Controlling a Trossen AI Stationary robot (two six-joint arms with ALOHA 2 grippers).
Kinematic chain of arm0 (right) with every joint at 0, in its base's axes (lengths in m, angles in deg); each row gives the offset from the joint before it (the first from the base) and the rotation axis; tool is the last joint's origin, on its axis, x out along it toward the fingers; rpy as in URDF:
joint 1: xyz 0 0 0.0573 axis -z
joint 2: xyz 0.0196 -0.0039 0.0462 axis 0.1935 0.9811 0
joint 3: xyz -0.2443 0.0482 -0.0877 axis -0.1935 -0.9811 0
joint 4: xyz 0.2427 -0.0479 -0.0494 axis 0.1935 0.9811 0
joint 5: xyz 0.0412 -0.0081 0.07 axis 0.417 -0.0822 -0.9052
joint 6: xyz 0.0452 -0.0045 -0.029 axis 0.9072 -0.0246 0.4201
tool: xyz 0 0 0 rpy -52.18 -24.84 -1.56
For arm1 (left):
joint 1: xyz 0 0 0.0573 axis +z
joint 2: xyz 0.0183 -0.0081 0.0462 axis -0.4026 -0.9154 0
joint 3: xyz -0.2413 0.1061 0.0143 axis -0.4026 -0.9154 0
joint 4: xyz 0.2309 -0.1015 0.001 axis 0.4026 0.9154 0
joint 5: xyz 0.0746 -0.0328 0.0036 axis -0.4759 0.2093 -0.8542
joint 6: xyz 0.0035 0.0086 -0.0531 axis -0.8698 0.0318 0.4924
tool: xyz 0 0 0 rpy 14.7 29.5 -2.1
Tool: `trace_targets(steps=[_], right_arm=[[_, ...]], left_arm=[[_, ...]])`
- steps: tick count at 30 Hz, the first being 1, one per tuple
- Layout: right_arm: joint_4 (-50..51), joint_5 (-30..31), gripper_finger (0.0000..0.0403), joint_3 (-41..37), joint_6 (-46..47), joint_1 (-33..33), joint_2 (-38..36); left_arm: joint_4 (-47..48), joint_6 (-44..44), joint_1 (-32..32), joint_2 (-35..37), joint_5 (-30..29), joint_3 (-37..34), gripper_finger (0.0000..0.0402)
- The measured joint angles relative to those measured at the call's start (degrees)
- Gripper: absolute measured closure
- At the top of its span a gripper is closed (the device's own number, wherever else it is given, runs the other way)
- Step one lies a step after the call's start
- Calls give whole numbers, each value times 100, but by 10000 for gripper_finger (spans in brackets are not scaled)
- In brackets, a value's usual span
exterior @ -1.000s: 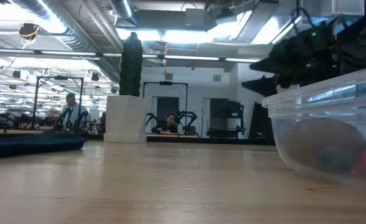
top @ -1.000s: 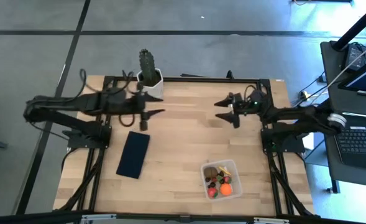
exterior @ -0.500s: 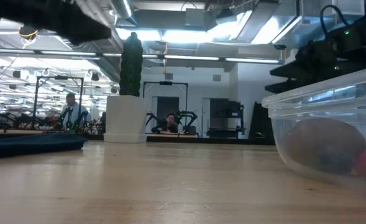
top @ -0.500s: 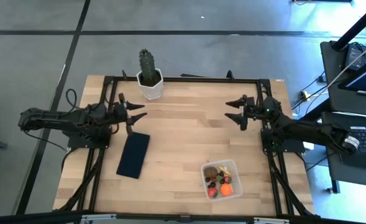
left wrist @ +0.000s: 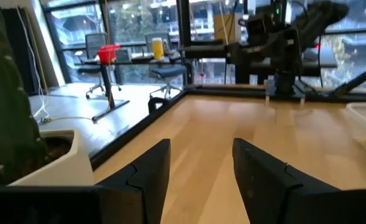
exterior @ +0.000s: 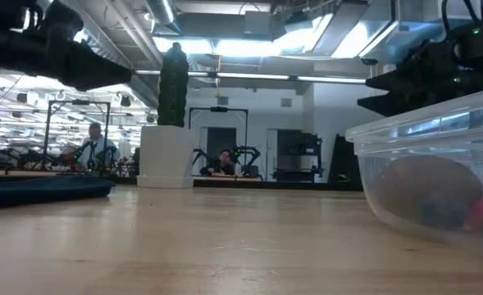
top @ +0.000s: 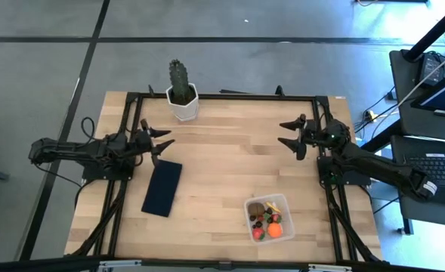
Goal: Pick and placing Produce into tupperware
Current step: Return to Home Position
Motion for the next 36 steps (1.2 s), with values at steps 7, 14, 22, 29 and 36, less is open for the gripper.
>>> trace_targets(steps=[7,14,22,29,36], right_arm=[[839,321,63,0,-180,-2,-1034],[2008,934,63,0,-191,-2,-2125],[2825,1061,63,12,-190,0,-3042],[2911,1246,63,15,-203,0,-3038],[2939,1860,63,15,-365,0,-3038]], left_arm=[[-68,-101,0,665,-206,-335,242],[164,-108,0,905,-301,-458,250],[164,-201,0,907,-261,-458,243],[165,-205,0,906,-252,-458,235],[164,-414,0,904,-252,-458,240]])
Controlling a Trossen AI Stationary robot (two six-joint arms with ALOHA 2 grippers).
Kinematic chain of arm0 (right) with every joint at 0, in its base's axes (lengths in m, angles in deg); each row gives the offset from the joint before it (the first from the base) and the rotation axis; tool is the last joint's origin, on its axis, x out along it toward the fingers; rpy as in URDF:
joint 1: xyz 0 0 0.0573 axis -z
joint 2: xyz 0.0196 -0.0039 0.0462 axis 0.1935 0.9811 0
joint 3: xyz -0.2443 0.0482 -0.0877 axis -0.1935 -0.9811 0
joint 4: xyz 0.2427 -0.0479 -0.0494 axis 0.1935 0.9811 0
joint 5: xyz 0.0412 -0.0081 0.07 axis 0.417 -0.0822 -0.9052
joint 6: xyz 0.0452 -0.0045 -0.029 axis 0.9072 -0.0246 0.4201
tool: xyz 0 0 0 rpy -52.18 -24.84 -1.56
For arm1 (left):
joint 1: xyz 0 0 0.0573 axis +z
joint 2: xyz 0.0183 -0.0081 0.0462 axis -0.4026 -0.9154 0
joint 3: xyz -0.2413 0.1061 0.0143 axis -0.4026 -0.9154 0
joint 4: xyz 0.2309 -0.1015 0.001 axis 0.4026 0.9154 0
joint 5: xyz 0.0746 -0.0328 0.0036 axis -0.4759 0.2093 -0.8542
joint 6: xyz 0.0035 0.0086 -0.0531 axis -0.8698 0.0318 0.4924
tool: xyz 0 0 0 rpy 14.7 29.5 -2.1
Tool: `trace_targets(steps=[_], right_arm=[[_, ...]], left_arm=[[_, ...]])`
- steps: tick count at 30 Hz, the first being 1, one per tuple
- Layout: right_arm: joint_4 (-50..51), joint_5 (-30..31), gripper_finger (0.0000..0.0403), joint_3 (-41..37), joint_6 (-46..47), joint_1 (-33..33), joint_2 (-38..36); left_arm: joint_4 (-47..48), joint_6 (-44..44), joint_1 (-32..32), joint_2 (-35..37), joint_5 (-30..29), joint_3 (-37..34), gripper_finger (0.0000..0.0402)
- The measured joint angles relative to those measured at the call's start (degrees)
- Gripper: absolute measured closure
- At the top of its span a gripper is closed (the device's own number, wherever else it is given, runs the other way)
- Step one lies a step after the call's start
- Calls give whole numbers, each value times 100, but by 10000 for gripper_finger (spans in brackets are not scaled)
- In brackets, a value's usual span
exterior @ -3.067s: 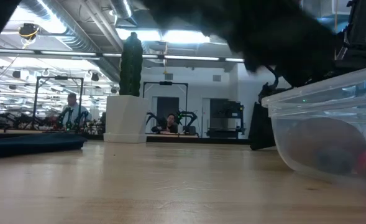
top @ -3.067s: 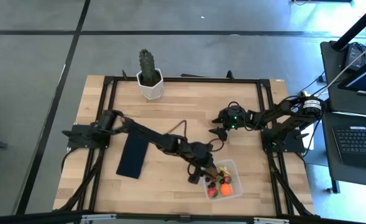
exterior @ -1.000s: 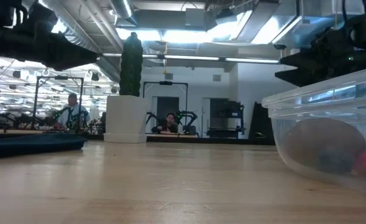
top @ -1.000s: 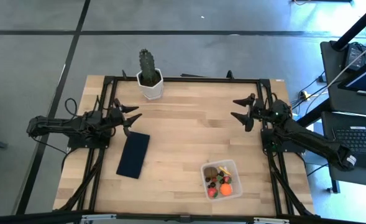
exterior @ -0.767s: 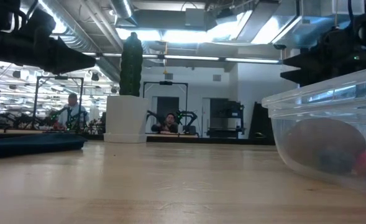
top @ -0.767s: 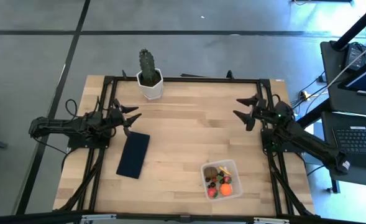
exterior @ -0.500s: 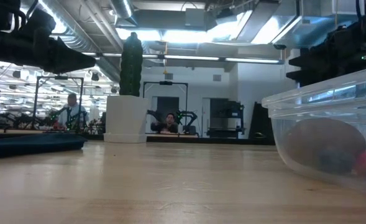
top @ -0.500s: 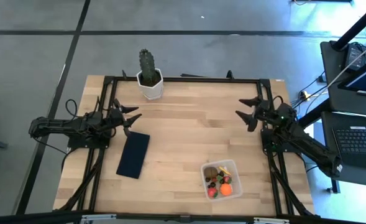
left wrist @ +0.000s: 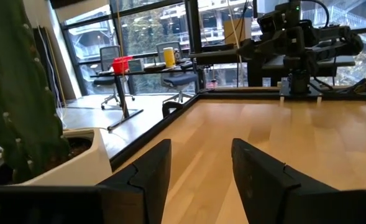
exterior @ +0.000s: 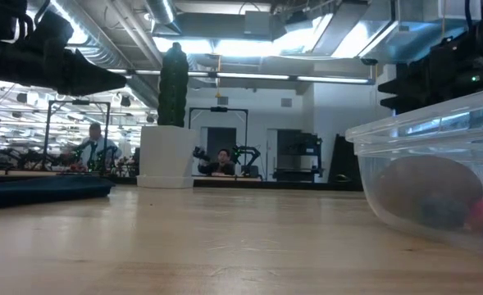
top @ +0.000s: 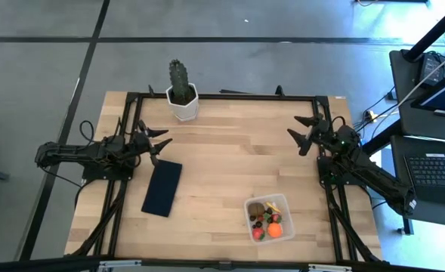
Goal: Pick and placing Produce into tupperware
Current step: Return to Home Position
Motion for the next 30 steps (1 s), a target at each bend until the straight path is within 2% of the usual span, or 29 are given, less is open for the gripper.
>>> trace_targets(steps=[7,17,22,30], right_arm=[[56,36,63,-2,-599,0,26],[56,34,63,-2,-573,0,26],[53,30,63,-2,-264,0,26],[53,30,63,-2,-289,0,26]], left_arm=[[0,-89,0,0,0,0,249],[0,-91,0,0,0,0,241],[1,-91,-2,0,0,2,236],[0,-93,-2,0,0,2,243]])
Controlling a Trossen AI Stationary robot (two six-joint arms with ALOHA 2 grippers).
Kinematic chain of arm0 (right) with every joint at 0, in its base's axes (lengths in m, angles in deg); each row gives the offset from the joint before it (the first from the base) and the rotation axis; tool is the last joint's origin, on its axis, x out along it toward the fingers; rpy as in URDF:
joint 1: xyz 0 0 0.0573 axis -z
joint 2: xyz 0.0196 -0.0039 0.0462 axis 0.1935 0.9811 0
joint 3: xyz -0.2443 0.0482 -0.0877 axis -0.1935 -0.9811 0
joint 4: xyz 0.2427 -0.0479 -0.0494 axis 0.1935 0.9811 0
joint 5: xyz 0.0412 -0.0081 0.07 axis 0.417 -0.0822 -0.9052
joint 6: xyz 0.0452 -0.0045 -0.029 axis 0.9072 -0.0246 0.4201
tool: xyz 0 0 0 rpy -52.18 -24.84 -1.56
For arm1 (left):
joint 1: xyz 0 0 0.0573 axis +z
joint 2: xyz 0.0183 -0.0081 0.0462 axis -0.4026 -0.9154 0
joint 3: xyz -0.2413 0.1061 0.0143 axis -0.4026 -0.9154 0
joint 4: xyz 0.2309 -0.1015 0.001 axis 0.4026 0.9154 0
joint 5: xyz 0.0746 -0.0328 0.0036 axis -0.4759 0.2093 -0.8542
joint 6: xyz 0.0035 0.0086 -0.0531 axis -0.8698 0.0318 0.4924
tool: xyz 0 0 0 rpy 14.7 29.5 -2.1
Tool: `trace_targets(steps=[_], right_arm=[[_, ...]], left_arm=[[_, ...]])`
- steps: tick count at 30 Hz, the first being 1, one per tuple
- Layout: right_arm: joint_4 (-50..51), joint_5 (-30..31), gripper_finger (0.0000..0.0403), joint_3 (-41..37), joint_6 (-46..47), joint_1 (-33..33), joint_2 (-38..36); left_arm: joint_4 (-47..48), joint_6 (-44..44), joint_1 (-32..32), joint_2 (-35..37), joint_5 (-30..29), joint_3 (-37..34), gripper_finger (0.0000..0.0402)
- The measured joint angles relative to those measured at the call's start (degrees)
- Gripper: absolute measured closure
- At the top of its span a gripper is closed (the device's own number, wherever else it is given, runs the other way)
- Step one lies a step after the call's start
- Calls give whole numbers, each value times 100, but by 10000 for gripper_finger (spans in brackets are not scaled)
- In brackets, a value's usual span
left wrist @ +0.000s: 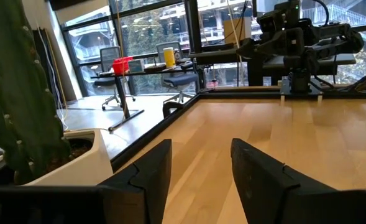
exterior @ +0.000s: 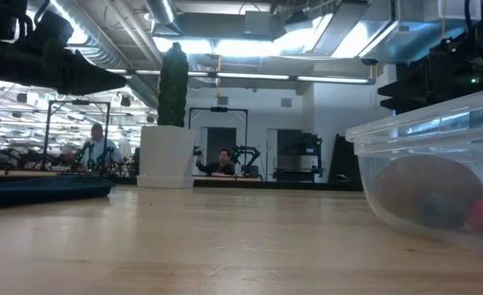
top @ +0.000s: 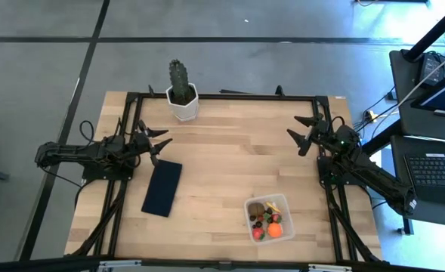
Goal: Pick and placing Produce into tupperware
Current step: Return to Home Position
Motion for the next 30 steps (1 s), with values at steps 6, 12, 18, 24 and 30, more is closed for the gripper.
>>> trace_targets(steps=[6,12,18,24,30], right_arm=[[0,0,63,-2,4,0,0],[0,0,63,-2,4,0,0],[0,0,63,-2,-1,0,0],[0,0,63,-2,-2,-1,0],[0,-1,63,-2,-4,0,2]], left_arm=[[0,-2,0,-1,0,0,250],[0,-2,0,-1,0,0,245],[2,-2,0,-2,0,0,238],[1,-2,0,-2,0,0,237],[0,-2,0,-2,0,0,236]])
